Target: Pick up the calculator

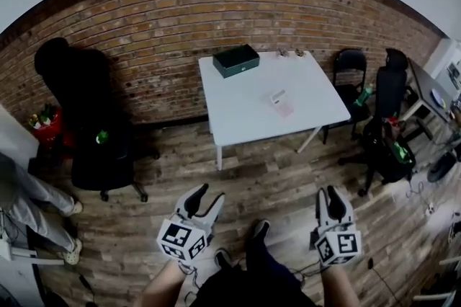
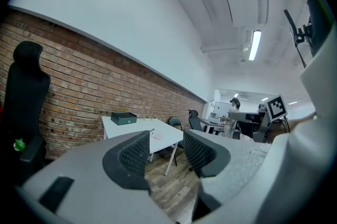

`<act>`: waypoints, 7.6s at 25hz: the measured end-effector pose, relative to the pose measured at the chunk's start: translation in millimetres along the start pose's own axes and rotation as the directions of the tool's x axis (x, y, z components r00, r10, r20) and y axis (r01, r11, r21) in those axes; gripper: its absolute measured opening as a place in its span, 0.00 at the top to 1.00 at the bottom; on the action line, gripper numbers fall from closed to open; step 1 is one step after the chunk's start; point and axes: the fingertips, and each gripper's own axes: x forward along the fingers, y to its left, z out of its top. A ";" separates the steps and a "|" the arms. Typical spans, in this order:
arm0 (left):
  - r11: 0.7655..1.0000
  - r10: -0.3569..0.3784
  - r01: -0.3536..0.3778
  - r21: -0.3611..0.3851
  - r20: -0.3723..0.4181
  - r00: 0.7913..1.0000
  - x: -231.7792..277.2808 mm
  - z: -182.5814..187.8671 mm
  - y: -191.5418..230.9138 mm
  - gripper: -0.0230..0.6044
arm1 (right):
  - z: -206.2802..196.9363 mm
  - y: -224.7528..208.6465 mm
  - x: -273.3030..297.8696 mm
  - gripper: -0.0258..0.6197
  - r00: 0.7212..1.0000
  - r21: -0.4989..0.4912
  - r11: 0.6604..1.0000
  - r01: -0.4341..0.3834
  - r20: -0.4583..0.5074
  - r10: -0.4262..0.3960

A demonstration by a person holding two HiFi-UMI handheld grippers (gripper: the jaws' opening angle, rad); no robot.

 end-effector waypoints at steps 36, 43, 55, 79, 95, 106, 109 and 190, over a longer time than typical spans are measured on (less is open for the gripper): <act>0.991 -0.015 0.024 0.130 -0.071 0.997 337.4 73.3 -35.1 0.66 | 21.5 -265.3 195.9 0.86 0.996 0.118 0.992 0.032 0.084 -0.042; 0.995 -0.067 0.072 0.066 -0.073 0.995 393.3 79.1 17.1 0.66 | 26.6 -286.2 244.5 0.86 0.989 0.111 0.987 0.119 0.070 -0.127; 0.978 -0.193 0.171 -0.121 -0.198 0.961 505.0 33.8 153.8 0.66 | 36.4 -235.0 396.4 0.85 0.989 0.078 0.986 0.148 -0.027 -0.146; 0.918 -0.307 0.095 -0.384 -0.541 0.783 698.9 -135.7 183.0 0.64 | -38.6 -328.2 439.4 0.86 0.960 0.193 0.949 0.251 -0.172 -0.219; 0.873 -0.353 0.053 -0.485 -0.555 0.753 719.9 -153.6 173.0 0.85 | -43.7 -346.5 446.3 0.88 0.959 0.199 0.951 0.237 -0.203 -0.196; 0.833 -0.393 0.093 -0.546 -0.465 0.793 703.7 -116.3 153.8 0.89 | -34.4 -343.9 446.3 0.89 0.969 0.195 0.960 0.202 -0.181 -0.167; 0.818 -0.408 0.123 -0.562 -0.417 0.812 697.4 -93.8 145.8 0.89 | -30.1 -344.5 445.1 0.90 0.972 0.194 0.962 0.193 -0.170 -0.161; 0.726 -0.457 0.379 -0.574 0.011 0.890 636.4 135.2 57.7 0.89 | 63.3 -353.9 463.7 0.95 0.996 0.053 0.995 0.089 0.019 -0.090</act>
